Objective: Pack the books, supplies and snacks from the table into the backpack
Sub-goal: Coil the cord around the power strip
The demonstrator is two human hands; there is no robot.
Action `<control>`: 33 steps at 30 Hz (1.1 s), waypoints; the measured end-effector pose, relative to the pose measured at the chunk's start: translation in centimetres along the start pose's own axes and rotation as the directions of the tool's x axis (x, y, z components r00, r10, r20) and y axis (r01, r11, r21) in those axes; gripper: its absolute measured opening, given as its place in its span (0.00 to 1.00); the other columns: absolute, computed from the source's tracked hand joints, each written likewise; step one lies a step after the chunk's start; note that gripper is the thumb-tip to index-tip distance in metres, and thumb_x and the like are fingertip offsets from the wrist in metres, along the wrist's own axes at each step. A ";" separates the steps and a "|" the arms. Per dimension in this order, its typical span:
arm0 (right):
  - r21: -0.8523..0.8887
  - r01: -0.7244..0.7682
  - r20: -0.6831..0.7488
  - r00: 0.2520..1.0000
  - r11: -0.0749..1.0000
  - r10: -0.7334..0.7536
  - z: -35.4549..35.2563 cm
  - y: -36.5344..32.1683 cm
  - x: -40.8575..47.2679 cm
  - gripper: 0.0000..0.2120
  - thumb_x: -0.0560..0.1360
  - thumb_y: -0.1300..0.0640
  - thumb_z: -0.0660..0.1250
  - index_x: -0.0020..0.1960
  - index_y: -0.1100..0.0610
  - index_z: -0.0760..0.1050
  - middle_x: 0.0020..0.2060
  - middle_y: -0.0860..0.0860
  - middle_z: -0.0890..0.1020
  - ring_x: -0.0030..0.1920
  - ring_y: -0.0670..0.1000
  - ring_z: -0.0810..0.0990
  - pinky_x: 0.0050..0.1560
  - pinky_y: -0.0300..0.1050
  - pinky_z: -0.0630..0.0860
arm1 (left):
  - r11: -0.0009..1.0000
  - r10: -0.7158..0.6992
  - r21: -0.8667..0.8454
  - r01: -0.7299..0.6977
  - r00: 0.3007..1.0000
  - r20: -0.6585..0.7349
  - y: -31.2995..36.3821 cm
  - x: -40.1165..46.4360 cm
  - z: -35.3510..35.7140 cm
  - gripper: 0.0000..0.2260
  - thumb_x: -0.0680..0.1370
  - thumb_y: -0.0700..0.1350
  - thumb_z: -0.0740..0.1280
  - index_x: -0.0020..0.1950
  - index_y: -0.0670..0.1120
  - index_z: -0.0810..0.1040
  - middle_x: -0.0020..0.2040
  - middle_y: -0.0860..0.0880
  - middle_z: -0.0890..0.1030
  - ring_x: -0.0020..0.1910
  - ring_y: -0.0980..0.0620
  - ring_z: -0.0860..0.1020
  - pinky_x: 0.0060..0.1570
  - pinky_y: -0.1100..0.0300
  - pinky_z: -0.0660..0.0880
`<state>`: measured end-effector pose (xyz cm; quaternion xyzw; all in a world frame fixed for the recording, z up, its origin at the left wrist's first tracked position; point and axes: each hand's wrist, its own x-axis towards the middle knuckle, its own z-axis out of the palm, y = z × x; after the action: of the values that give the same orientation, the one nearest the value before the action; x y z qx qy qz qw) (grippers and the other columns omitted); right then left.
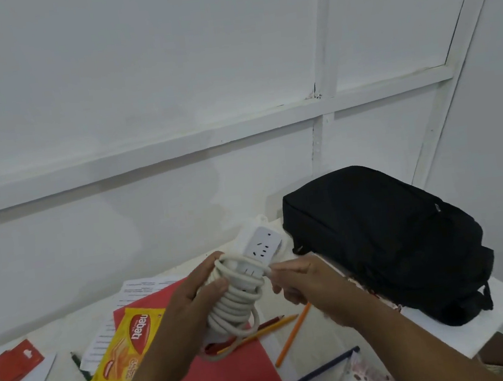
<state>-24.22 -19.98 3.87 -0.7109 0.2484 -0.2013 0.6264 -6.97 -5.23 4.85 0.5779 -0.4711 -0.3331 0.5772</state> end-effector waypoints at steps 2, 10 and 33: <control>0.075 0.023 -0.111 0.994 0.997 -0.015 -0.9 0.7 0.0 0.19 0.81 0.59 0.64 0.34 0.46 0.80 0.26 0.44 0.73 0.29 0.48 0.65 0.31 0.39 0.65 | 1.000 -0.028 -0.004 0.028 0.999 0.020 -0.1 0.5 0.1 0.22 0.69 0.58 0.67 0.62 0.55 0.81 0.57 0.47 0.84 0.56 0.47 0.82 0.53 0.54 0.80; -0.326 0.288 -0.251 0.892 0.901 -0.376 -3.8 1.2 1.5 0.20 0.80 0.64 0.65 0.57 0.38 0.81 0.48 0.44 0.84 0.50 0.46 0.82 0.52 0.39 0.79 | 0.977 -0.166 0.157 0.145 0.977 0.132 -0.8 1.9 1.5 0.16 0.73 0.53 0.68 0.61 0.59 0.81 0.57 0.53 0.84 0.55 0.54 0.83 0.55 0.56 0.78; -0.043 0.099 -0.173 0.979 0.994 -0.105 0.4 2.8 -0.9 0.17 0.75 0.32 0.61 0.38 0.43 0.78 0.34 0.44 0.76 0.37 0.47 0.73 0.42 0.43 0.73 | 0.993 -0.085 0.094 0.064 0.969 0.231 -1.7 3.2 3.0 0.22 0.78 0.59 0.63 0.68 0.76 0.60 0.57 0.78 0.74 0.57 0.66 0.79 0.46 0.69 0.78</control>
<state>-24.94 -19.35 1.09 -0.7130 0.2691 -0.2903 0.5788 -8.44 -9.50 3.41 0.5761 -0.5279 -0.4000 0.4790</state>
